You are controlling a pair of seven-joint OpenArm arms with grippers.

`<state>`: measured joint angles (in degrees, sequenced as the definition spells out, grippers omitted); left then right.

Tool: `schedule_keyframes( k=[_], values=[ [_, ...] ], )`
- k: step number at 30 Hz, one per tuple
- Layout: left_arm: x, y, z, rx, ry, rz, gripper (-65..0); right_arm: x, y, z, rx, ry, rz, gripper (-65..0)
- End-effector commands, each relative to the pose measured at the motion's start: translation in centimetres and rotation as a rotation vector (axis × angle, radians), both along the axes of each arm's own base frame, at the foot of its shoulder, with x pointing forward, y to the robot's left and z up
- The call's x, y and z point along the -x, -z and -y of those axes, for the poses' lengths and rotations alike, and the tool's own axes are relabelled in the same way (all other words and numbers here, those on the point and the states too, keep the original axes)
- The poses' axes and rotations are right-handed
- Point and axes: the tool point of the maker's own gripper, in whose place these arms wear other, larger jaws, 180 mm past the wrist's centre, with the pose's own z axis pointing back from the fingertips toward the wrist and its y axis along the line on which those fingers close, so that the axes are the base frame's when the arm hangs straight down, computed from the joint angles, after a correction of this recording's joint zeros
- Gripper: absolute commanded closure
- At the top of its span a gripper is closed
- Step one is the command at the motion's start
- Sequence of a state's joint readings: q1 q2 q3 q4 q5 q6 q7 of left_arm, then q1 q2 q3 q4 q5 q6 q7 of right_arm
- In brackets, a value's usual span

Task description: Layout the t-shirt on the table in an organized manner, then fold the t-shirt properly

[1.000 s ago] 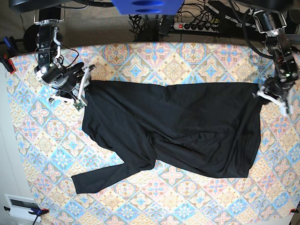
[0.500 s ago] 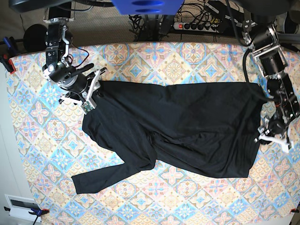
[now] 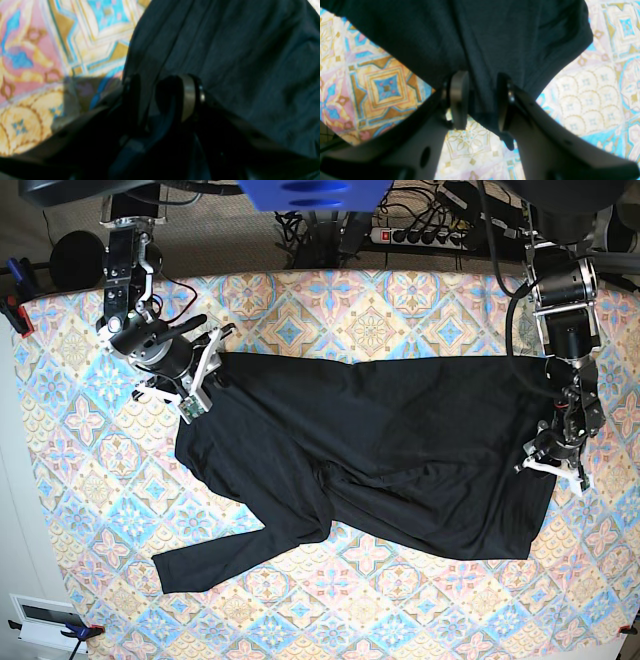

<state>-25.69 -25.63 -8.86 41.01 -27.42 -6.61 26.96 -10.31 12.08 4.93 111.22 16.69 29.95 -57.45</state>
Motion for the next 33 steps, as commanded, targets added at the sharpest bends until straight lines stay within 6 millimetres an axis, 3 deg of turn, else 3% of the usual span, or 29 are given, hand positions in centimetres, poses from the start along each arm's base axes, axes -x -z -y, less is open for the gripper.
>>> schedule_keyframes(
  k=[1,7,9,12,19,27,31,33],
  values=[
    [-1.3,-1.2,0.3,0.008,0.006,0.033,-23.1,-0.8,-1.2,0.0,-0.008,-0.003,0.046,-18.2],
    [-1.0,0.0,0.5,0.032,-0.013,0.014,-20.7,-0.8,-1.2,0.0,-0.01,-0.003,0.048,-18.2],
    [-1.3,0.1,1.3,0.046,-0.002,0.018,-13.1,-0.8,-1.2,0.0,-0.01,-0.003,0.048,-18.2],
    [-2.4,-1.6,1.8,0.034,0.019,0.065,0.0,-0.8,-1.2,0.0,-0.01,-0.003,0.048,-18.2],
    [-3.7,-5.9,2.5,0.047,0.062,0.115,0.0,-1.3,-1.7,0.0,-0.011,-0.004,0.065,-18.2],
    [-1.4,-10.1,0.0,0.065,0.009,0.181,0.0,-3.6,-3.6,0.1,-0.012,0.002,0.13,-18.2],
    [0.0,-11.2,0.3,0.028,0.041,0.182,0.0,-6.2,-6.2,0.0,-0.015,-0.003,0.212,-18.2],
    [1.1,-11.7,0.6,-0.005,0.066,0.183,0.0,-7.4,-6.6,0.2,-0.019,0.004,0.222,-18.3]
  ],
)
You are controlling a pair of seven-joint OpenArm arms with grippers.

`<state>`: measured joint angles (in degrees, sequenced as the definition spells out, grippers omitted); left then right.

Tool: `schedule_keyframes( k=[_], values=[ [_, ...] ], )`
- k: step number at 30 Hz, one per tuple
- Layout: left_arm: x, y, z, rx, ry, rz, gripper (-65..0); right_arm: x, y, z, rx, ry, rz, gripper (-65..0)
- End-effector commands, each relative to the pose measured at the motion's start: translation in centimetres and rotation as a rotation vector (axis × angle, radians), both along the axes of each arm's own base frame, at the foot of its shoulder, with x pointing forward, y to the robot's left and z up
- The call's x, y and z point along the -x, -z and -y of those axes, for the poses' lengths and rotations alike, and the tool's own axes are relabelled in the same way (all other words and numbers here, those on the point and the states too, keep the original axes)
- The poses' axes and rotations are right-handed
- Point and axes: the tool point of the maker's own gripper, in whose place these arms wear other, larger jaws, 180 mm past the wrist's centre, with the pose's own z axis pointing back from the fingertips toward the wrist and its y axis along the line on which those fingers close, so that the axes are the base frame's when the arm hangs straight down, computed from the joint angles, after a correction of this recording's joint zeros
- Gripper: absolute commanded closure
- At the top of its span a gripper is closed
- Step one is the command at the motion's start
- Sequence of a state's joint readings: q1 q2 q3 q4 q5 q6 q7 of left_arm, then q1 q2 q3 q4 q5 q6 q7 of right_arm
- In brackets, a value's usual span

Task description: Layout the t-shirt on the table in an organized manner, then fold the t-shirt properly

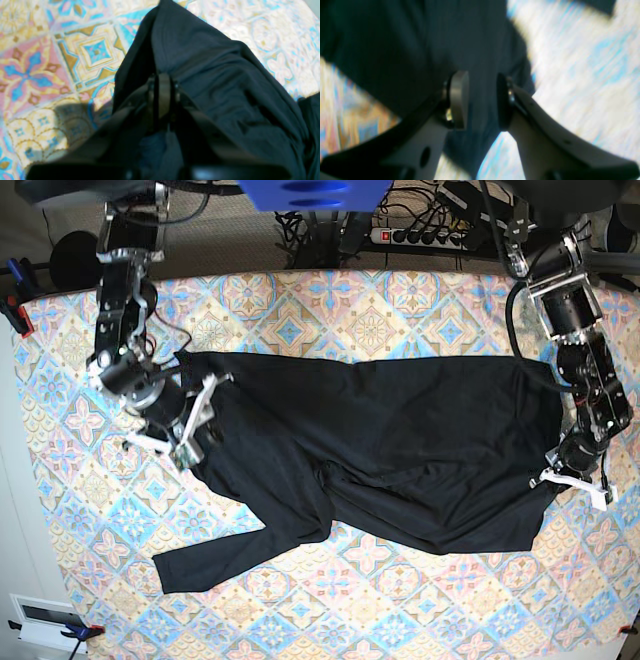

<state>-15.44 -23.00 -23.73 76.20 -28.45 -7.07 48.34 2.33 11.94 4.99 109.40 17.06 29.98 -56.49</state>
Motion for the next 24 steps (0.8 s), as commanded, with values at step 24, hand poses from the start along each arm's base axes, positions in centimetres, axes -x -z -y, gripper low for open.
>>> schedule_keyframes(
  k=[24],
  values=[
    [8.0,-7.4,-9.6,0.104,-0.209,0.156,0.0,-9.5,4.0,-1.0,-0.168,0.018,-0.195,-19.4]
  ],
)
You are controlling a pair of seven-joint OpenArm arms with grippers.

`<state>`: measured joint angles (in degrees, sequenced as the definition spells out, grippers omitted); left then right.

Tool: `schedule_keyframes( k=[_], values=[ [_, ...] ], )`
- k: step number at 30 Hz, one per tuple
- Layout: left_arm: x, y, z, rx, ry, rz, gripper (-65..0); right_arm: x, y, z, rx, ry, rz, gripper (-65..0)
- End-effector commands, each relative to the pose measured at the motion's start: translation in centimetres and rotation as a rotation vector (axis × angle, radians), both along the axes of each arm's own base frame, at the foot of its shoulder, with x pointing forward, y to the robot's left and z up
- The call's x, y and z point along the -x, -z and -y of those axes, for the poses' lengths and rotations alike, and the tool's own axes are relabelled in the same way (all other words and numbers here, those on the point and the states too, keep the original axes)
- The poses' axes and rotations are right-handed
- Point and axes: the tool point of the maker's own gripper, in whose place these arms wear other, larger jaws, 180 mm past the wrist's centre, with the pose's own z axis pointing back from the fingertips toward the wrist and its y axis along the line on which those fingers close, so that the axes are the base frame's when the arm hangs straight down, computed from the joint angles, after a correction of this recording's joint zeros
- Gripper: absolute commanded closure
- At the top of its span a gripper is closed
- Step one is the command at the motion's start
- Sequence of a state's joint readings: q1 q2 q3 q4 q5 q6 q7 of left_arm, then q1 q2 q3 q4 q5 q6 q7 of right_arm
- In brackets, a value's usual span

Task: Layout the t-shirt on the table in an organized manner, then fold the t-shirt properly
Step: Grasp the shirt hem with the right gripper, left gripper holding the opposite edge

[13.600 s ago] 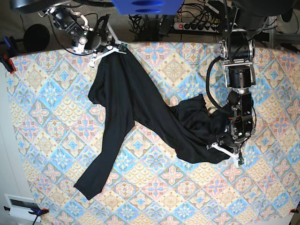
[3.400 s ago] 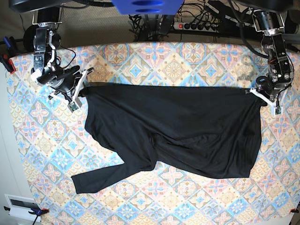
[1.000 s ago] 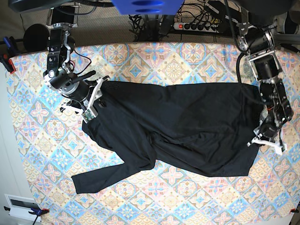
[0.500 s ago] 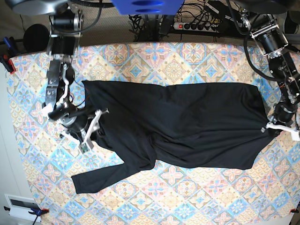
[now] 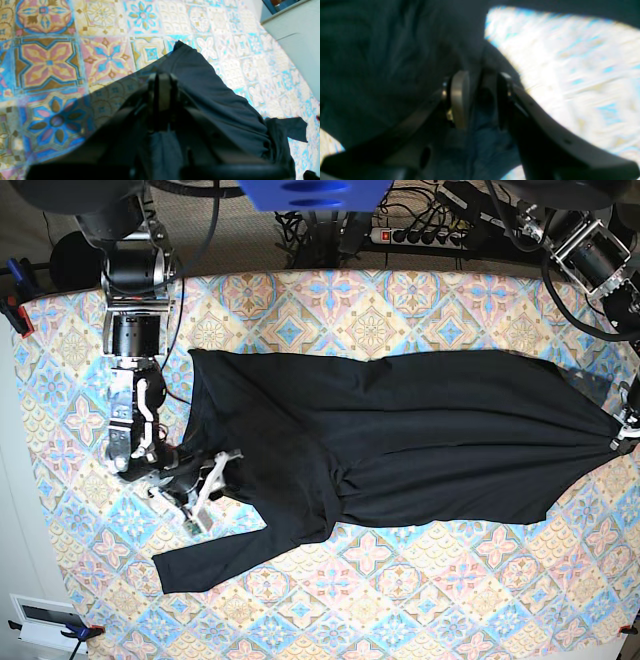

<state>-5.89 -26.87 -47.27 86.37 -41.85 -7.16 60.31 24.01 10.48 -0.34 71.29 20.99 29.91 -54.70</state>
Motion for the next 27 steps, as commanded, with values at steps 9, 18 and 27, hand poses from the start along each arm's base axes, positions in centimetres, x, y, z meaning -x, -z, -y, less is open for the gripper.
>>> schedule_keyframes(
  k=[9,18,27],
  values=[
    [0.2,-2.8,-2.0,-0.079,-0.008,0.027,0.0,-1.2,-1.5,-2.5,-0.021,-0.07,0.082,-30.5],
    [1.6,-2.5,-3.0,-0.121,-0.006,-0.026,0.0,-0.8,1.2,-2.0,-0.059,-0.035,0.027,-31.2],
    [2.3,-1.8,-3.2,-0.127,-0.005,-0.054,0.0,-2.1,1.1,-3.2,-0.14,-0.008,0.07,-31.2]
  ],
)
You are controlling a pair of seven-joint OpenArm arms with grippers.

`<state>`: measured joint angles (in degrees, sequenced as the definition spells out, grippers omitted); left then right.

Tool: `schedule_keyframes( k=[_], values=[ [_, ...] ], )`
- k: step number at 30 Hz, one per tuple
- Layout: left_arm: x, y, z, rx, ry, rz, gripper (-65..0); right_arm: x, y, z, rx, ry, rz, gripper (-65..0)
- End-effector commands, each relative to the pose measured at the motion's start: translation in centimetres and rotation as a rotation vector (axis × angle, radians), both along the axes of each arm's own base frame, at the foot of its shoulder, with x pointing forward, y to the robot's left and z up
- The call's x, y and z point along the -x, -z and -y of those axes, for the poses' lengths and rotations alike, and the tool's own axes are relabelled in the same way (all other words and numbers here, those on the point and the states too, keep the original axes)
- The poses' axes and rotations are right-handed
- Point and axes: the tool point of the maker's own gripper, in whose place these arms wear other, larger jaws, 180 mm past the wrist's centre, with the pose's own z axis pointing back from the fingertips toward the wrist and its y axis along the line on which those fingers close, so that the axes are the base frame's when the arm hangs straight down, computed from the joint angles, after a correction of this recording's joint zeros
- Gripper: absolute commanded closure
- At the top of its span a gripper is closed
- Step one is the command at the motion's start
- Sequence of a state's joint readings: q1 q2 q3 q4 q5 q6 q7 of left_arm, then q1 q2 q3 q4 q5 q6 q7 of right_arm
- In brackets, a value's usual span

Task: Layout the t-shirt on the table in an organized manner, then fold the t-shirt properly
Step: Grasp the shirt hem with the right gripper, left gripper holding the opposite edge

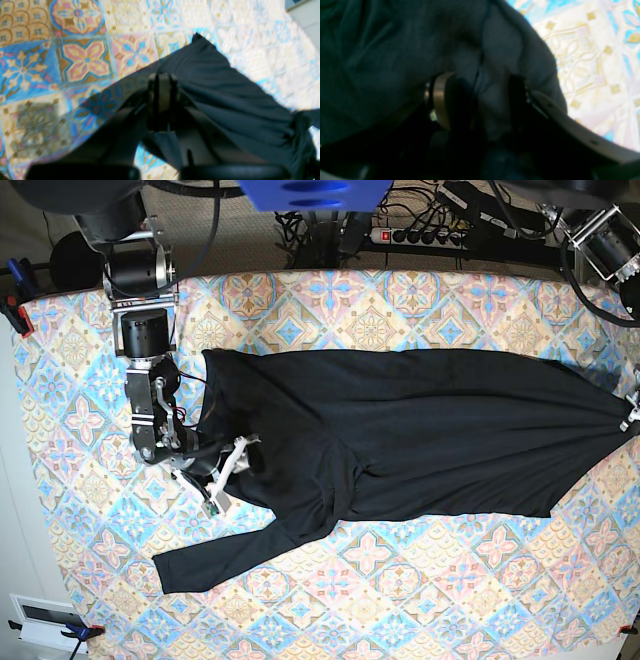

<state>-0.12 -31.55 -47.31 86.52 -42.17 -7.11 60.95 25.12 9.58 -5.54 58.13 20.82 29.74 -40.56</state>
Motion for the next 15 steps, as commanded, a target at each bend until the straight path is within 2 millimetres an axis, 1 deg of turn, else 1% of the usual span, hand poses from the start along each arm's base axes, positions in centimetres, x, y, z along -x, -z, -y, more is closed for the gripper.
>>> schedule_keyframes(
  k=[1,5,8,11,13,15],
  values=[
    [-0.6,-2.4,-0.9,-0.053,-0.001,0.049,0.0,-2.1,-2.8,-0.8,-0.048,0.001,0.086,-31.2],
    [-0.6,-2.2,-0.9,-0.05,-0.001,0.047,0.0,-2.6,-3.2,-1.1,-0.069,0.011,0.11,-31.2],
    [-0.6,-2.2,-0.9,-0.05,-0.001,0.047,0.0,-3.5,-4.0,-1.0,-0.075,0.016,0.134,-31.2],
    [-0.6,-2.2,-0.9,-0.05,-0.001,0.047,0.0,-3.3,-2.7,-0.8,-0.083,0.031,0.102,-31.2],
    [-0.6,-2.2,-0.8,-0.048,-0.001,0.047,0.0,-3.5,-2.5,-0.7,-0.102,0.049,0.109,-31.2],
    [-0.6,-2.1,-0.8,-0.045,-0.001,0.047,0.0,-3.3,-1.6,-0.5,-0.116,0.066,0.096,-31.2]
  ],
)
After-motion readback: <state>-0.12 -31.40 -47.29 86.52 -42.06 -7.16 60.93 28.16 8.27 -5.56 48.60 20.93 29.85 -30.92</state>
